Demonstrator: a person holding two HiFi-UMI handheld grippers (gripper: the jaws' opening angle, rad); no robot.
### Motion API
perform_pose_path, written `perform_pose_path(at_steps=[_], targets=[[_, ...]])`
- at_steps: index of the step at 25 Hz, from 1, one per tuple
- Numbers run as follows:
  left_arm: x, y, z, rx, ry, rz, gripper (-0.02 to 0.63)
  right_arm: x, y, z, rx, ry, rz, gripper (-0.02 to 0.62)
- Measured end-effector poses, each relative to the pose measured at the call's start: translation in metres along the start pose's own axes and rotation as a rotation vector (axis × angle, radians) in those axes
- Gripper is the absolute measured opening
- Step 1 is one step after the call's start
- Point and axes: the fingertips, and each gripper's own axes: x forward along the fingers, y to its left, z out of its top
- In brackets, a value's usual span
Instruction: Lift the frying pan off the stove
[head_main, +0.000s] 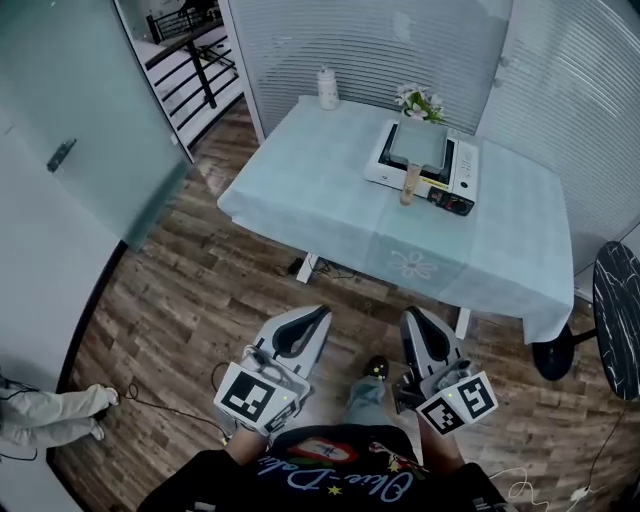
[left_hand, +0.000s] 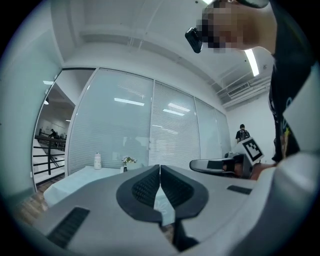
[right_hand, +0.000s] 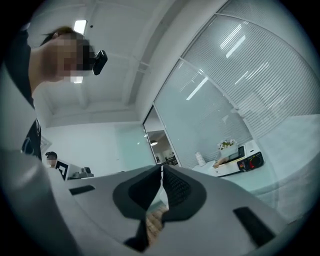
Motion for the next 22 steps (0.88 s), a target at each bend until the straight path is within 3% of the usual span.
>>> perform_pose_path(at_steps=[7, 15, 22], targets=[[0.096, 0.005, 0.002, -0.016, 0.016, -0.054, 0.006, 0.02, -0.074, 0.029, -0.006, -0.027, -0.027, 0.001], [0.177, 0.017, 0.008, -0.022, 0.056, -0.061, 0.006, 0.04, -0.14, 0.049, 0.04, -0.06, 0.005, 0.001], [0.217, 0.018, 0.01, 0.04, 0.105, -0.055, 0.006, 0.051, -0.181, 0.043, 0.109, -0.074, 0.012, 0.002]])
